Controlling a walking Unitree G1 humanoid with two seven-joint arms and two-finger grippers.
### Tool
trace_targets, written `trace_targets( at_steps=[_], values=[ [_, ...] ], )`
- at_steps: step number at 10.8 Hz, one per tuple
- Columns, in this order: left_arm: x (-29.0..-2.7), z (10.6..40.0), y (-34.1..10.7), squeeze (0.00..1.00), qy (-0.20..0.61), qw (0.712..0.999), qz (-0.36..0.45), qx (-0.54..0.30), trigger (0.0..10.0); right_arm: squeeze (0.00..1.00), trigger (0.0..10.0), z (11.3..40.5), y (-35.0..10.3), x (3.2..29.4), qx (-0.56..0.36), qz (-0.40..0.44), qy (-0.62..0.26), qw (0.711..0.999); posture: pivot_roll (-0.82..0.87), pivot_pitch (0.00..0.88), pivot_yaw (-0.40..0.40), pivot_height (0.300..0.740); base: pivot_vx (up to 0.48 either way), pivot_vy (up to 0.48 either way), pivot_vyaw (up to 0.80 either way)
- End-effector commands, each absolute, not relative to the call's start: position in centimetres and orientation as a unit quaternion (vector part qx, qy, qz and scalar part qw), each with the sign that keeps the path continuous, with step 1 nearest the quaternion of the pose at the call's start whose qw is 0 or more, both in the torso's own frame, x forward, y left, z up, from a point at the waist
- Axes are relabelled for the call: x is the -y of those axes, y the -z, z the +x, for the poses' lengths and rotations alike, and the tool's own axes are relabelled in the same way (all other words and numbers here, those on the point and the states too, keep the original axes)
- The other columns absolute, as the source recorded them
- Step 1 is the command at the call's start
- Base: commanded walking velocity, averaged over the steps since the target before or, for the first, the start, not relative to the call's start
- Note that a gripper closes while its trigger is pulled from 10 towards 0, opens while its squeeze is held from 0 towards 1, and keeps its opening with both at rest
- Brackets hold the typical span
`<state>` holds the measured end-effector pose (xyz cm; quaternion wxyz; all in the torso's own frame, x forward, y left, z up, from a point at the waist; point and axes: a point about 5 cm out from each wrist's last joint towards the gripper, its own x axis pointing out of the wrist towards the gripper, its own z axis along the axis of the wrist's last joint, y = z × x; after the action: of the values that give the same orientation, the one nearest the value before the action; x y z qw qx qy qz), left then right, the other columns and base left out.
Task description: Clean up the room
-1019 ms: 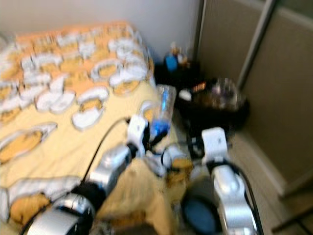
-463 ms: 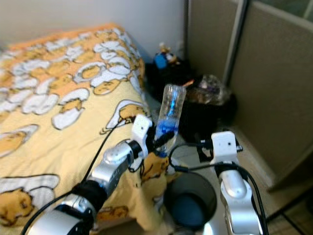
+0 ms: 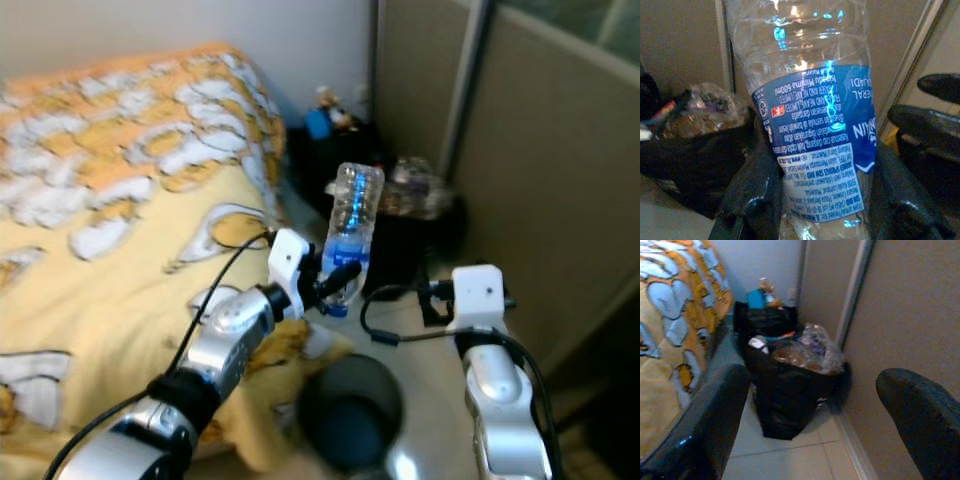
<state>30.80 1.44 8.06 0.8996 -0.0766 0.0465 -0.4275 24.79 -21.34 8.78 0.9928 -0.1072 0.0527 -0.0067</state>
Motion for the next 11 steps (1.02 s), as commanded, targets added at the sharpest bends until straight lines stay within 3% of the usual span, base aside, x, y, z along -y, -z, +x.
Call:
trace_targets(
  at_steps=[1, 4, 5, 9, 11],
  values=[
    [0.6, 30.6, -9.4, 0.00, 0.441, 0.891, -0.103, -0.028, 10.0, 0.00, 10.0, 24.7, -8.7, 21.4, -0.058, -0.106, 0.005, 0.993, -0.36, 0.000, 0.148, 0.740, 0.000, 0.000, 0.00],
    [0.9, 31.0, -8.7, 0.00, 0.438, 0.892, -0.088, -0.071, 10.0, 0.00, 10.0, 24.5, -8.4, 21.0, -0.064, -0.103, -0.003, 0.993, -0.35, 0.000, 0.141, 0.740, 0.000, 0.000, 0.00],
    [1.0, 31.3, -7.9, 0.00, 0.442, 0.889, -0.051, -0.112, 10.0, 0.00, 10.0, 24.0, -8.7, 21.5, -0.064, -0.106, -0.008, 0.992, -0.36, 0.000, 0.126, 0.740, 0.000, 0.000, 0.00],
    [-0.3, 31.6, -5.3, 0.00, 0.367, 0.906, 0.002, -0.213, 10.0, 0.00, 10.0, 19.4, -11.0, 26.1, -0.086, -0.136, -0.027, 0.987, -0.46, 0.103, 0.094, 0.740, 0.000, 0.000, 0.00],
    [-0.2, 30.7, -3.8, 0.00, 0.352, 0.901, 0.050, -0.247, 10.0, 0.00, 10.0, 17.4, -12.7, 25.8, -0.100, -0.141, -0.065, 0.983, -0.53, 0.167, 0.066, 0.740, 0.000, 0.000, 0.00]
  ],
)
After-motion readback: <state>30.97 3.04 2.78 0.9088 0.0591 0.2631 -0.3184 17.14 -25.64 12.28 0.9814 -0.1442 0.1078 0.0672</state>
